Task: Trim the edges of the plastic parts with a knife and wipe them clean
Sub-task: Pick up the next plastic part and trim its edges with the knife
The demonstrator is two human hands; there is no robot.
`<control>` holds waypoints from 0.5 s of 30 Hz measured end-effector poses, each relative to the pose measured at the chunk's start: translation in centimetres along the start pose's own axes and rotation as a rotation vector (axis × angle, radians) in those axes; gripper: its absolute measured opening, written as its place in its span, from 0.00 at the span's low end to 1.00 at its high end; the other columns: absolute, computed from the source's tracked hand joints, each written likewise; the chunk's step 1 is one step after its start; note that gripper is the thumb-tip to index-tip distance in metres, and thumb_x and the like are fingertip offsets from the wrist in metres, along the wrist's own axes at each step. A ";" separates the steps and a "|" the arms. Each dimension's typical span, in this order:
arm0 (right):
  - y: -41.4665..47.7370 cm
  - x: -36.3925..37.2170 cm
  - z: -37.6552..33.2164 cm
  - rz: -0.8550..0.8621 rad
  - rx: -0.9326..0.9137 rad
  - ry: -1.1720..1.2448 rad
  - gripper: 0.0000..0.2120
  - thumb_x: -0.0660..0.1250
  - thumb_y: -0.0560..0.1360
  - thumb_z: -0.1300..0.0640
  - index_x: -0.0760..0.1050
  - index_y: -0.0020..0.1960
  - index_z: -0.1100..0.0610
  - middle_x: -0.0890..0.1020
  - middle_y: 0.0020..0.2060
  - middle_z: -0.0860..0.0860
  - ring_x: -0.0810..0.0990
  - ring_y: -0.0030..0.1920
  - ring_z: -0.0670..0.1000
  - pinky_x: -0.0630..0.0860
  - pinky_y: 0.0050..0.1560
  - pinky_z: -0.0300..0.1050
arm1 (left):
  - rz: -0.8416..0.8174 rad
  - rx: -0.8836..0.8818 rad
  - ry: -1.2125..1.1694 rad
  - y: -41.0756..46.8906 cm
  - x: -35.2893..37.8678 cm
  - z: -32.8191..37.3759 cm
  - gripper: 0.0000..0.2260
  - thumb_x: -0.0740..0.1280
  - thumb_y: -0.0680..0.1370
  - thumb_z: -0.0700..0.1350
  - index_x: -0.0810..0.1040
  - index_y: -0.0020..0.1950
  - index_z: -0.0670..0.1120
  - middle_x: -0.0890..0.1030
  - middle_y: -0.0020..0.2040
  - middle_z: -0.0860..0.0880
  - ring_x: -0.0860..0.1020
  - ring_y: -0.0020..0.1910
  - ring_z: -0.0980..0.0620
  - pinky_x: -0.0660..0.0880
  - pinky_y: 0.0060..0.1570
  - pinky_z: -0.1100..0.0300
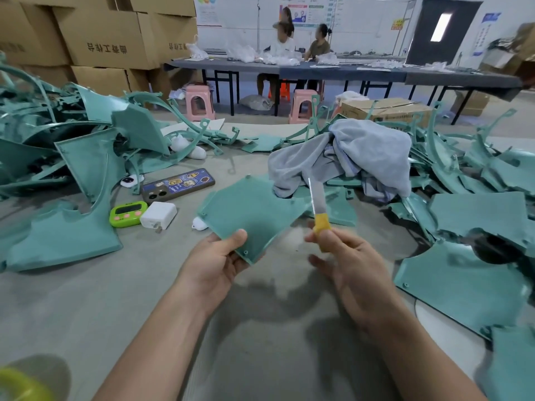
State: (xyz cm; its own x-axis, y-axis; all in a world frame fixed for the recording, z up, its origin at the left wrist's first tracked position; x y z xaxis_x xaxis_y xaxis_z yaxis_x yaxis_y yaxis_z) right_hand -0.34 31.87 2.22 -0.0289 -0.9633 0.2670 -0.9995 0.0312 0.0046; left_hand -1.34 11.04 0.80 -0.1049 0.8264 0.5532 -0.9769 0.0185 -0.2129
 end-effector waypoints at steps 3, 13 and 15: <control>0.1 1.5 -0.5 -0.085 0.016 0.164 0.09 0.71 0.71 0.53 0.86 0.39 0.58 0.85 0.45 0.54 0.84 0.50 0.49 0.82 0.57 0.50 | -0.116 -0.014 0.171 -0.7 1.2 -1.0 0.13 0.70 0.70 0.35 0.84 0.54 0.40 0.86 0.52 0.42 0.86 0.47 0.47 0.83 0.43 0.56; -0.4 0.2 -3.3 -0.232 -0.132 -0.299 0.11 0.68 0.76 0.53 0.83 0.38 0.56 0.80 0.36 0.51 0.75 0.40 0.47 0.70 0.43 0.41 | -0.279 -0.046 0.429 -1.0 1.3 0.1 0.19 0.74 0.70 0.48 0.84 0.61 0.51 0.84 0.60 0.45 0.83 0.53 0.49 0.78 0.50 0.58; -0.8 1.4 -2.3 -0.279 -0.100 -0.335 0.11 0.68 0.78 0.53 0.84 0.40 0.56 0.84 0.37 0.52 0.79 0.41 0.48 0.73 0.44 0.42 | -0.377 -0.145 0.524 -1.8 2.2 -1.7 0.18 0.73 0.71 0.48 0.83 0.62 0.50 0.84 0.59 0.40 0.82 0.55 0.43 0.76 0.54 0.50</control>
State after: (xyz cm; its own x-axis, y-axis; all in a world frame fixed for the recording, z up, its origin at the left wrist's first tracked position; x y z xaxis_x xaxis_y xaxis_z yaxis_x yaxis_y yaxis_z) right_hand 0.44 31.14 4.79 0.2224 -0.9713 -0.0847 -0.9640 -0.2321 0.1298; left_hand 0.47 13.73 1.01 0.3800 0.9122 0.1534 -0.8900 0.4058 -0.2081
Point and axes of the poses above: each hand's wrist, its own y-axis towards the middle knuckle, its own x-axis out of the palm, z = x × y, the point moved 9 cm from there along y, towards the middle knuckle
